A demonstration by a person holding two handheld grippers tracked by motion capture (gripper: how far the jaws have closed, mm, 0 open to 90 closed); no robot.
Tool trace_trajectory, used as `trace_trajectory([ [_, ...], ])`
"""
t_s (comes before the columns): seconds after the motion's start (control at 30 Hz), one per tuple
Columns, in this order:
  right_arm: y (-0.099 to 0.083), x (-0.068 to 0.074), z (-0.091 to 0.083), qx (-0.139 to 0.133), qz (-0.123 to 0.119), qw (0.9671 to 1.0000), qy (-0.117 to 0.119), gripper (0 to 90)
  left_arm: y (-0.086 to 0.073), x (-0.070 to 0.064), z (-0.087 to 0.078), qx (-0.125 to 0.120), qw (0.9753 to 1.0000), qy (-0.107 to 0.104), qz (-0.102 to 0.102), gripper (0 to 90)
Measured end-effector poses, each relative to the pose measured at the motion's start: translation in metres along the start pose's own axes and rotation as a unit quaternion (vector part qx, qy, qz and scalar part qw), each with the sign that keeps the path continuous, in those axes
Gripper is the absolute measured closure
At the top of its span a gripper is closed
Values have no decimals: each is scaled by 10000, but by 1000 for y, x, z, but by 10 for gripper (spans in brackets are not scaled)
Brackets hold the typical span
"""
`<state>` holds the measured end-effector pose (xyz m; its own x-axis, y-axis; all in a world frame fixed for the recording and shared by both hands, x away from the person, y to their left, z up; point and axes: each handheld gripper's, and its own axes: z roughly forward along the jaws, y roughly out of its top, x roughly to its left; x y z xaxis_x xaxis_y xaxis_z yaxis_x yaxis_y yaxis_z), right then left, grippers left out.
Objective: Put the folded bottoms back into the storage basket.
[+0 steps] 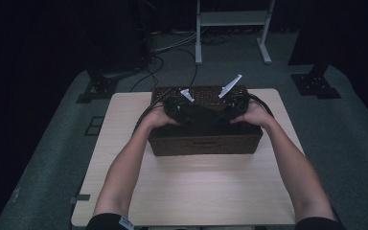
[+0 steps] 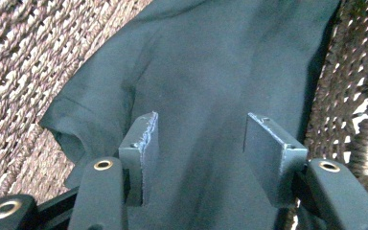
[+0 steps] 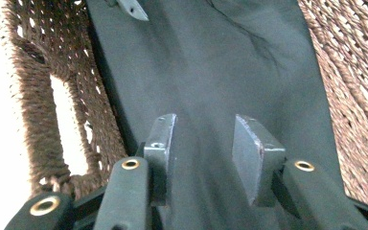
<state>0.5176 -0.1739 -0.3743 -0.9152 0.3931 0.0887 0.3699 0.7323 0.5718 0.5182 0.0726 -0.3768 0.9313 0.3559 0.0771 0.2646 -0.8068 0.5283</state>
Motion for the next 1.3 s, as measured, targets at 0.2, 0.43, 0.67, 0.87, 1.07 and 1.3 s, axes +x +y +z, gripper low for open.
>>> trace_trajectory([
  [0.2, -8, 0, -10, -82, 62, 9999, -11, 551, 2, -4, -8, -76, 10000, -50, 24, 424],
  [0.43, -9, 5, -19, -139, 53, 9999, -25, 498, 3, -9, -14, -72, 9999, -96, -32, 354],
  [0.67, -10, 10, -28, -166, 21, 9999, -15, 452, 1, -11, -23, -130, 9999, -107, -29, 323],
  [0.87, -12, 15, -34, -232, -11, 9997, -2, 433, -6, -15, -28, -205, 9997, -111, -62, 304],
  [1.07, -18, 19, -39, -298, 20, 9996, -16, 418, -9, -18, -34, -234, 9997, -86, -78, 281],
  [1.3, -21, 23, -44, -320, 17, 9995, -15, 388, -8, -23, -39, -255, 9996, -102, -30, 276],
])
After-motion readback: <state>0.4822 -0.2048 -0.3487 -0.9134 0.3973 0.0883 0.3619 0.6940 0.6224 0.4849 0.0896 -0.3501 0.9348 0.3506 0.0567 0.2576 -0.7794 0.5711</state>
